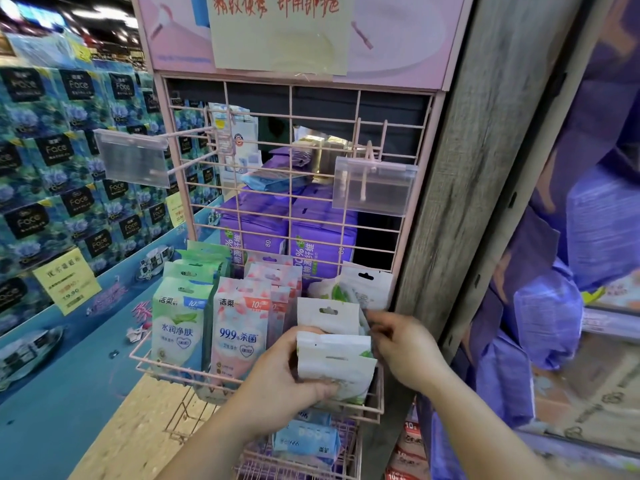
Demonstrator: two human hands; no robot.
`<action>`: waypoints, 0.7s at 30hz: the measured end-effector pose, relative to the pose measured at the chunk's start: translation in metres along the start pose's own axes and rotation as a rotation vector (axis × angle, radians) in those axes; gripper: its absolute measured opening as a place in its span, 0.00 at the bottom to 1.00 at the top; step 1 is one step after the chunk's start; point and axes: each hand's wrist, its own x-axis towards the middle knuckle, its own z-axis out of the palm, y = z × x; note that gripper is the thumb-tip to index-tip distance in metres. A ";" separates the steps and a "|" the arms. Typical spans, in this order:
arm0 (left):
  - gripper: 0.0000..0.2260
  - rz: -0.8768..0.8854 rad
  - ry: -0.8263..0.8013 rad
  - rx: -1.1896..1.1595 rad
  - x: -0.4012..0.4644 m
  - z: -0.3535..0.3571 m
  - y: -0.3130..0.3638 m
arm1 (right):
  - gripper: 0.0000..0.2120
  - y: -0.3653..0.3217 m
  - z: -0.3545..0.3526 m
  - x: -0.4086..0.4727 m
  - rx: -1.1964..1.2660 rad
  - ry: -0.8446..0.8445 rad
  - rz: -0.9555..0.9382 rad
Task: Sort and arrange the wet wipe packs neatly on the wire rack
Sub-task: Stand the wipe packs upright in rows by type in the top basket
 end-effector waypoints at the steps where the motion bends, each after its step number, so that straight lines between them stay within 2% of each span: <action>1: 0.24 -0.003 -0.003 0.008 0.000 0.001 0.002 | 0.15 0.001 0.001 -0.002 0.021 0.021 0.007; 6: 0.23 -0.003 0.007 0.010 0.004 0.000 0.008 | 0.11 0.004 -0.001 -0.008 0.343 0.129 0.102; 12: 0.24 -0.013 -0.068 0.010 0.014 -0.002 0.007 | 0.09 -0.006 -0.007 -0.007 -0.064 0.002 0.075; 14: 0.24 -0.013 -0.096 0.009 0.016 -0.003 0.007 | 0.09 -0.008 -0.005 -0.005 -0.099 -0.005 0.086; 18: 0.26 -0.012 -0.144 0.045 0.021 -0.003 0.011 | 0.09 -0.005 0.000 -0.009 0.194 0.008 0.149; 21: 0.28 -0.013 -0.176 0.078 0.022 -0.004 0.011 | 0.08 0.001 0.001 -0.008 0.253 0.029 0.140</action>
